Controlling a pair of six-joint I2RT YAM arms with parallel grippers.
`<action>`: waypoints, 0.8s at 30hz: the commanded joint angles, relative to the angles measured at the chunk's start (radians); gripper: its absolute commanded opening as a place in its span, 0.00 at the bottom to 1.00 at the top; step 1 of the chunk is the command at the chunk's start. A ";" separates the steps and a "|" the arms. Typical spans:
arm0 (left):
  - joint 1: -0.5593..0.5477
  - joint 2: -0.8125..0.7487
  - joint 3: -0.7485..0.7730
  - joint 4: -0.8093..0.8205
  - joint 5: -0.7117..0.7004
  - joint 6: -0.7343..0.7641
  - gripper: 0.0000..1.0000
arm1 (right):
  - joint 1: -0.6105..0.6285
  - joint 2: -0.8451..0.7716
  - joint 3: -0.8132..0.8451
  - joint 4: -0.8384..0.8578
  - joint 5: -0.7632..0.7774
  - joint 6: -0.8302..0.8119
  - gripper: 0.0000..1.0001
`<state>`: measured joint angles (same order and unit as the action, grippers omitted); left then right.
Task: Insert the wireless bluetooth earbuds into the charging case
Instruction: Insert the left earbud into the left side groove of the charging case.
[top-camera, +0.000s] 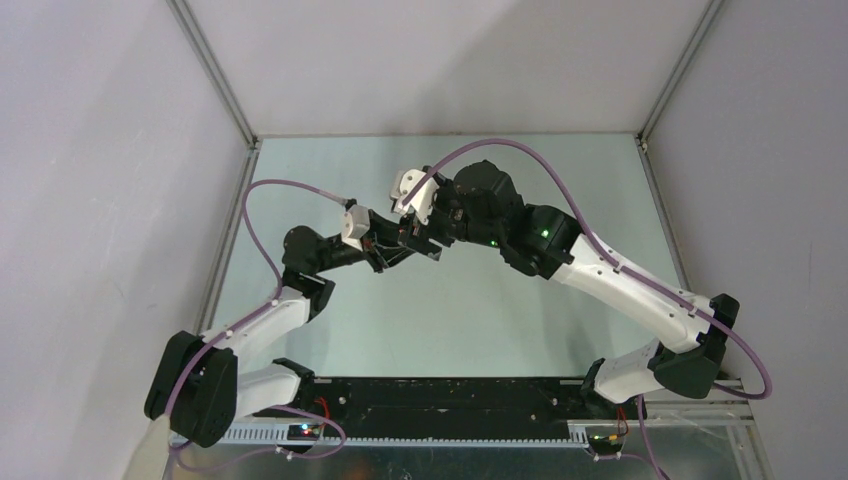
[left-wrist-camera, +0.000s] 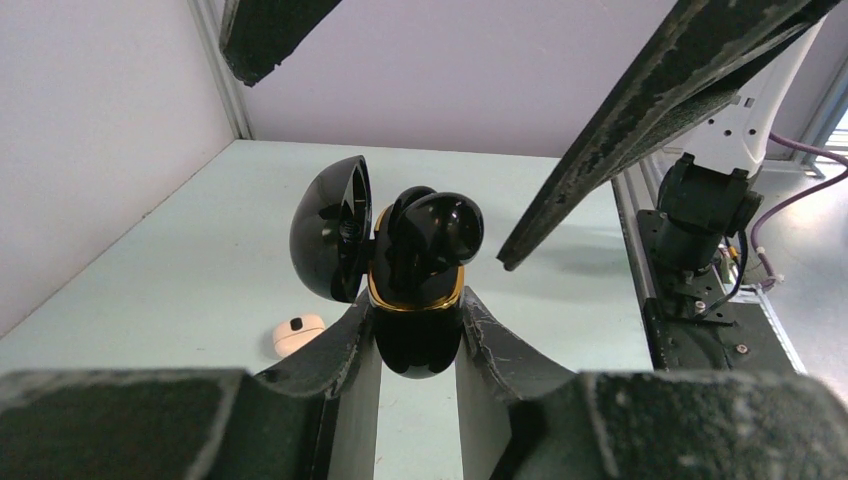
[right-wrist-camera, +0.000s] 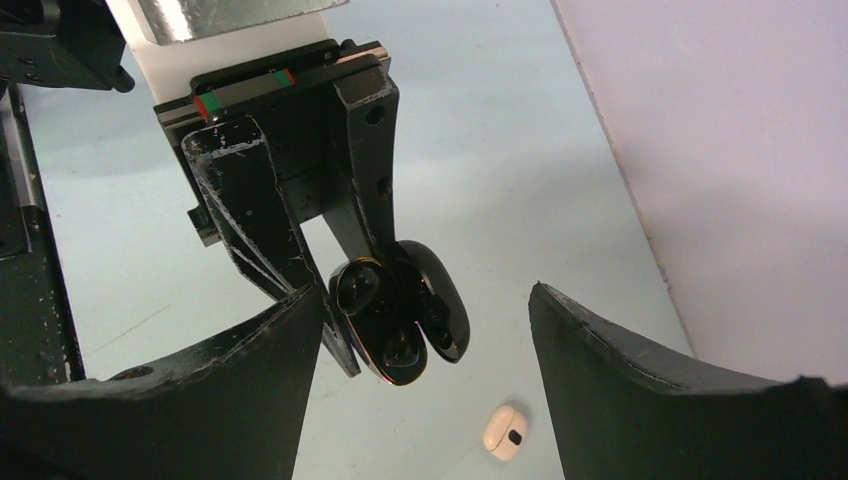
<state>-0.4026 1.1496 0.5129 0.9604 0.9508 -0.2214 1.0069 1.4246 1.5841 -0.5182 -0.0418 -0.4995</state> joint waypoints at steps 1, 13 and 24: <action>0.007 -0.030 0.016 0.051 0.018 -0.020 0.24 | 0.003 -0.011 0.010 0.020 0.038 -0.018 0.79; 0.005 -0.029 0.012 0.071 0.027 -0.034 0.24 | -0.004 -0.007 0.008 0.033 0.092 -0.031 0.79; 0.007 -0.025 0.009 0.087 0.033 -0.044 0.24 | -0.007 -0.006 0.013 0.038 0.105 -0.031 0.79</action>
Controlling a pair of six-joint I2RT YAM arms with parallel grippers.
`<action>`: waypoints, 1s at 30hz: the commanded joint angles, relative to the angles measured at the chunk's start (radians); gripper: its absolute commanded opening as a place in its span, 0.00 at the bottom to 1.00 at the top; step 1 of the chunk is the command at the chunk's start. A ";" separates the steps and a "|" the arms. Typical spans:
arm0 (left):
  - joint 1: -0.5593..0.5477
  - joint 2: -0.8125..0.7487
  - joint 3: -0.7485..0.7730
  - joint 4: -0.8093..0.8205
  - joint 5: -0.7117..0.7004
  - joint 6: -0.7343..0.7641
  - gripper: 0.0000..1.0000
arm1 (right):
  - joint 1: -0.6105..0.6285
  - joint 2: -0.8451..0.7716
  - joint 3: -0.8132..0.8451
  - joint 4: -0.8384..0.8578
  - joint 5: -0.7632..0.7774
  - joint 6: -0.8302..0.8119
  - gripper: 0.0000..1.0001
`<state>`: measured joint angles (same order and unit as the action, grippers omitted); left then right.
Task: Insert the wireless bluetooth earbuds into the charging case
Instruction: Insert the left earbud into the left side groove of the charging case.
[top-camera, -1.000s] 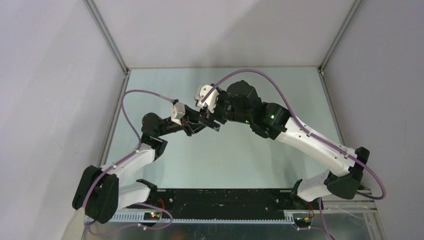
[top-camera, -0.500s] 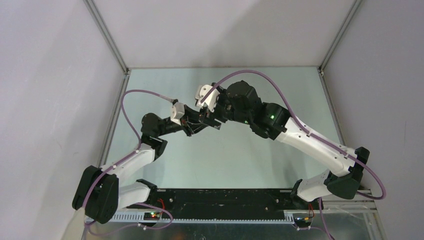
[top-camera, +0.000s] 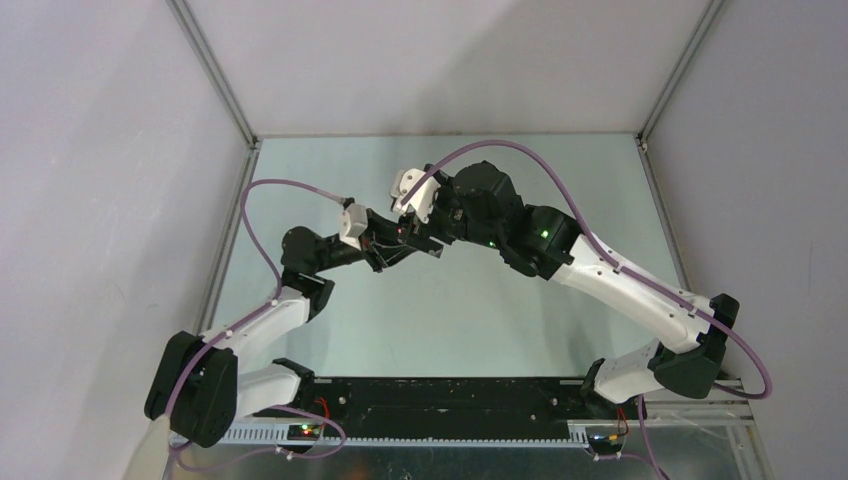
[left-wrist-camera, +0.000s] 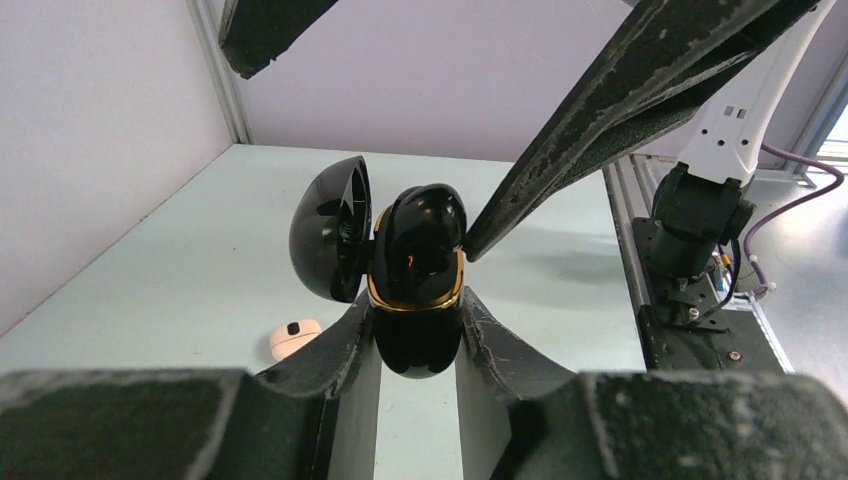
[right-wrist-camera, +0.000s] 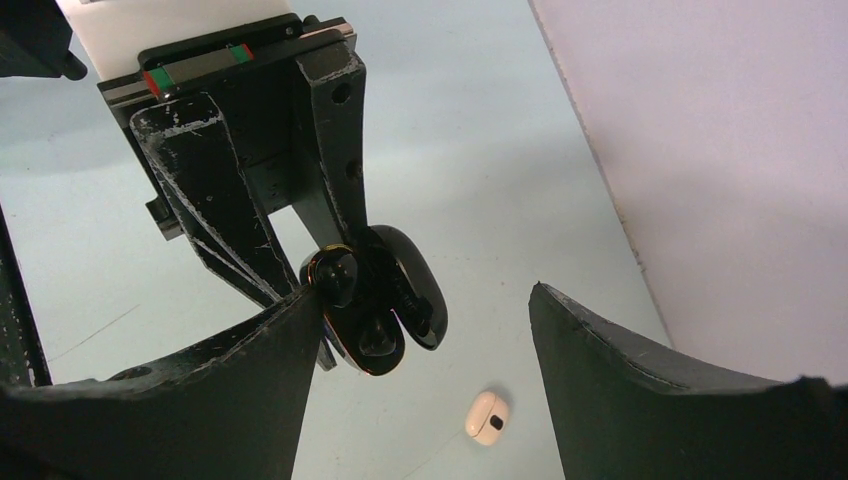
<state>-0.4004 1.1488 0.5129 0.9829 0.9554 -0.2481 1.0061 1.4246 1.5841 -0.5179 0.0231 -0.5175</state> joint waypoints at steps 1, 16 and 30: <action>0.003 -0.024 0.009 0.067 0.029 -0.018 0.24 | -0.006 -0.005 0.015 0.038 0.047 -0.013 0.79; 0.000 -0.023 0.001 0.081 0.046 -0.019 0.24 | -0.011 0.001 0.028 0.045 0.071 -0.002 0.79; -0.004 -0.024 0.000 0.082 0.051 -0.018 0.24 | -0.018 -0.004 0.039 0.036 0.081 -0.002 0.80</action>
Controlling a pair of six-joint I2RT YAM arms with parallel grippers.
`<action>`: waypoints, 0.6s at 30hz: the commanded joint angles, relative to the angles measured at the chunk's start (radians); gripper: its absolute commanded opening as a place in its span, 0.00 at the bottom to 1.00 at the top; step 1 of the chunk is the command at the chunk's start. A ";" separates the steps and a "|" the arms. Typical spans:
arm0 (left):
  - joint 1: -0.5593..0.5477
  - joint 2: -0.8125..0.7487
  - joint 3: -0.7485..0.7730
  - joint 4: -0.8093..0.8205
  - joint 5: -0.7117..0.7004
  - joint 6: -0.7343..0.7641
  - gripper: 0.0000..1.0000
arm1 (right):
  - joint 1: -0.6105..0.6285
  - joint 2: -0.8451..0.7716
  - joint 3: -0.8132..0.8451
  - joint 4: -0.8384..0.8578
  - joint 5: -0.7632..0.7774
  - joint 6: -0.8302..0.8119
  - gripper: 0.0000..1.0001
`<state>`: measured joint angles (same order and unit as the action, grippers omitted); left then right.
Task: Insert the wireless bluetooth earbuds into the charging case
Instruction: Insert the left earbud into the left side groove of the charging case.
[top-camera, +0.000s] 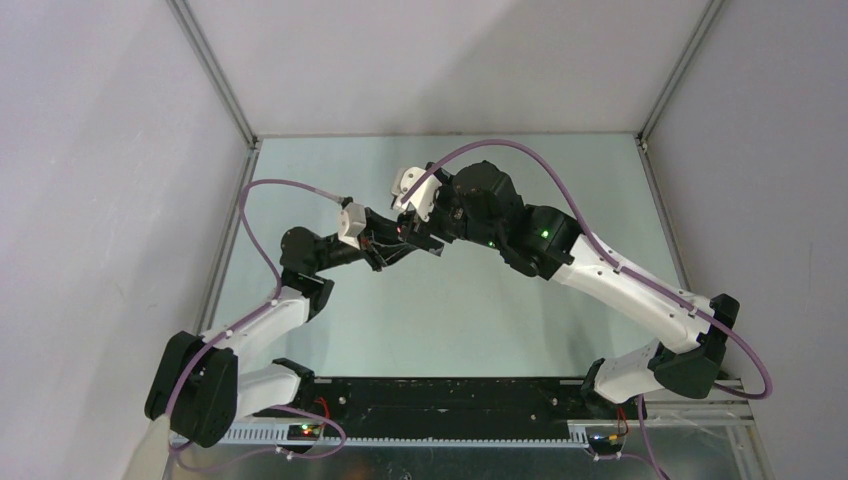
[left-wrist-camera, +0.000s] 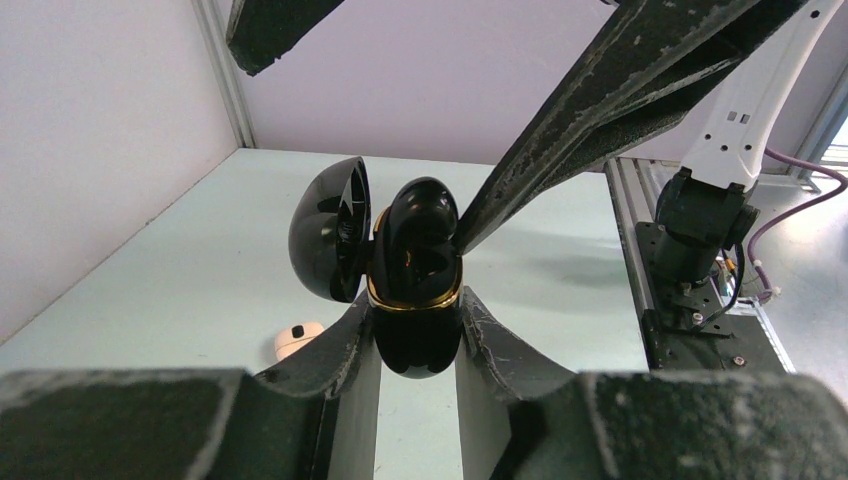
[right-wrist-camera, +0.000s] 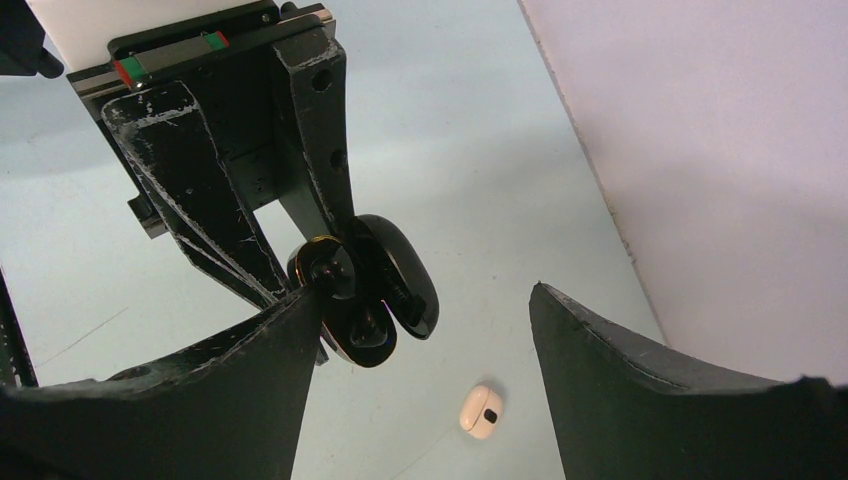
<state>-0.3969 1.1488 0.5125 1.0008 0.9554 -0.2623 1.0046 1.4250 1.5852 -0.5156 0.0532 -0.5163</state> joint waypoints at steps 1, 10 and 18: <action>-0.007 -0.024 0.000 0.065 0.051 -0.004 0.24 | -0.017 -0.007 0.038 0.028 0.039 -0.002 0.80; -0.007 -0.024 -0.001 0.084 0.059 -0.019 0.24 | -0.014 -0.048 0.033 -0.009 -0.024 -0.003 0.80; -0.008 -0.023 0.001 0.098 0.069 -0.032 0.24 | -0.015 -0.064 0.042 -0.023 -0.087 0.025 0.80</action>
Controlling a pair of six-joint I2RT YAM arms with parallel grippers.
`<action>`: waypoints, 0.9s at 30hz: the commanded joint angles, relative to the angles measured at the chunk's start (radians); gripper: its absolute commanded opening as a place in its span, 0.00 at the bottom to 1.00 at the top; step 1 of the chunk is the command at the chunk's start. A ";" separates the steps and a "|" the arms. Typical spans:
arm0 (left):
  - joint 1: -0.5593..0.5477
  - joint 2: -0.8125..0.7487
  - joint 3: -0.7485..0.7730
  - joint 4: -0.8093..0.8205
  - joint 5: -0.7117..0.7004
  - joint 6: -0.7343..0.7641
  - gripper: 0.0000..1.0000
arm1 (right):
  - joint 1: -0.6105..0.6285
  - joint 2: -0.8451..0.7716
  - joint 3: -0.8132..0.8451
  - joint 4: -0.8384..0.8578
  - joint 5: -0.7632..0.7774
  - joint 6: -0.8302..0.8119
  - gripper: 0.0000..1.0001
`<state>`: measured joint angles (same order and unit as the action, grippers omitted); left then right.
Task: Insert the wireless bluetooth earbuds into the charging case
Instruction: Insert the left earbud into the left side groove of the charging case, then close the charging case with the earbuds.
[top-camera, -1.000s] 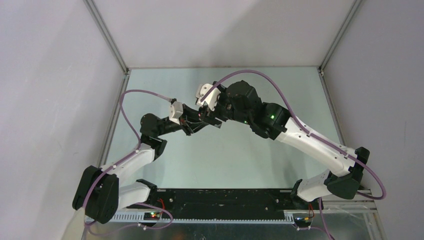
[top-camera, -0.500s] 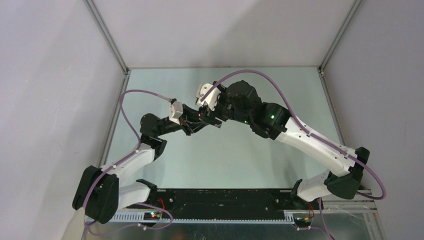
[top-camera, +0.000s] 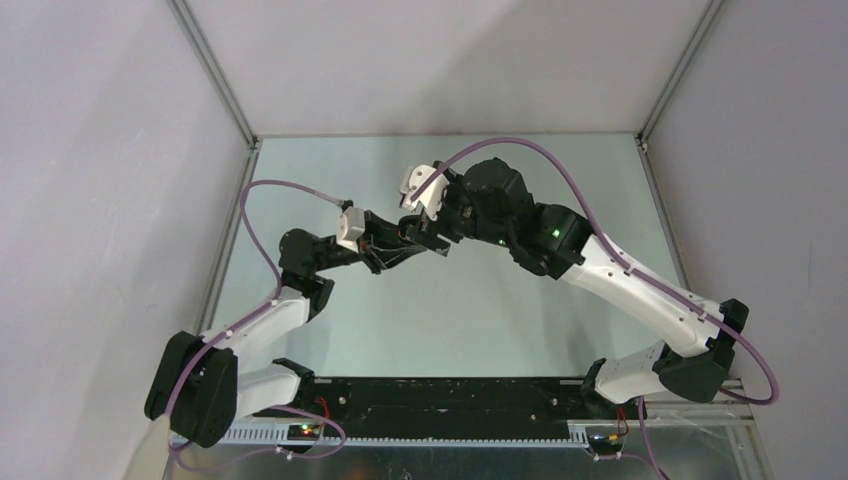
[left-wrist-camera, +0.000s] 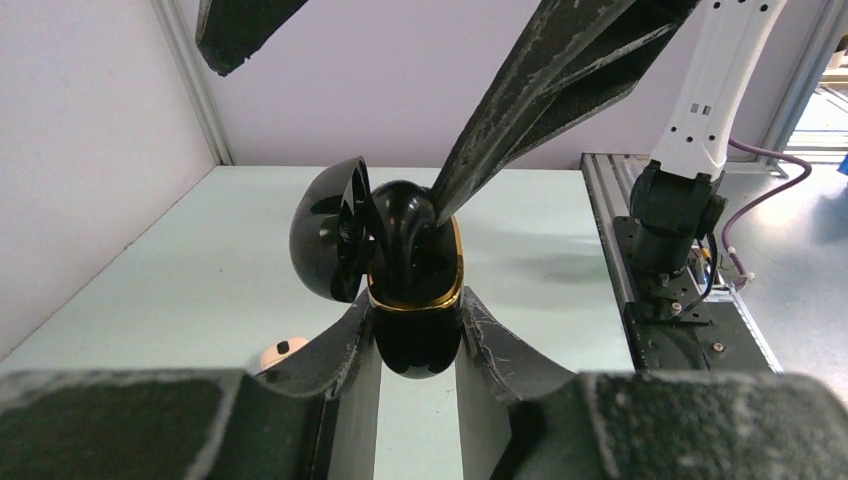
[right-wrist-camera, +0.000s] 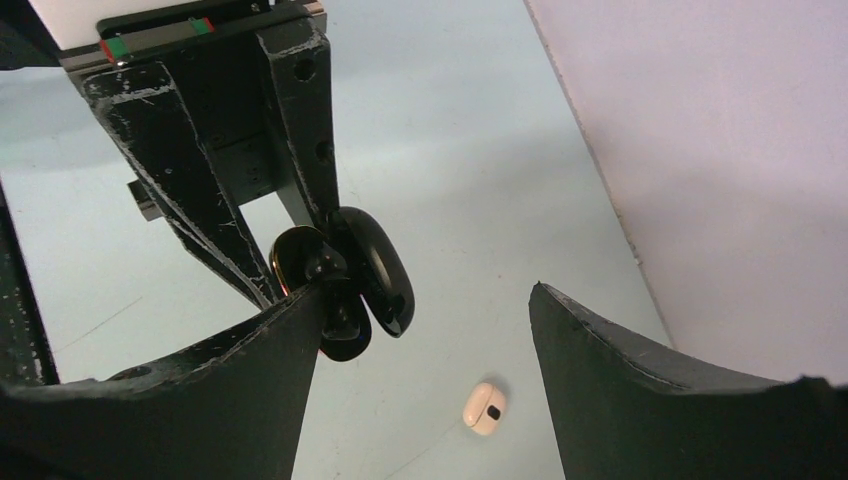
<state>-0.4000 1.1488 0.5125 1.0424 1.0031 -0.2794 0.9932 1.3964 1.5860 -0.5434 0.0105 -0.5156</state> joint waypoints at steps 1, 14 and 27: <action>-0.005 -0.023 0.001 0.056 0.023 -0.016 0.24 | -0.005 -0.034 0.050 0.003 -0.049 0.028 0.80; -0.007 -0.020 0.002 0.067 0.051 -0.025 0.24 | -0.041 -0.056 0.077 -0.011 -0.084 0.061 0.80; -0.034 -0.014 0.013 0.028 0.124 -0.015 0.24 | -0.169 -0.050 0.005 0.079 -0.136 0.092 0.80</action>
<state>-0.4244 1.1488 0.5125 1.0649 1.1057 -0.2916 0.8108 1.3666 1.6085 -0.5213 -0.0975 -0.4191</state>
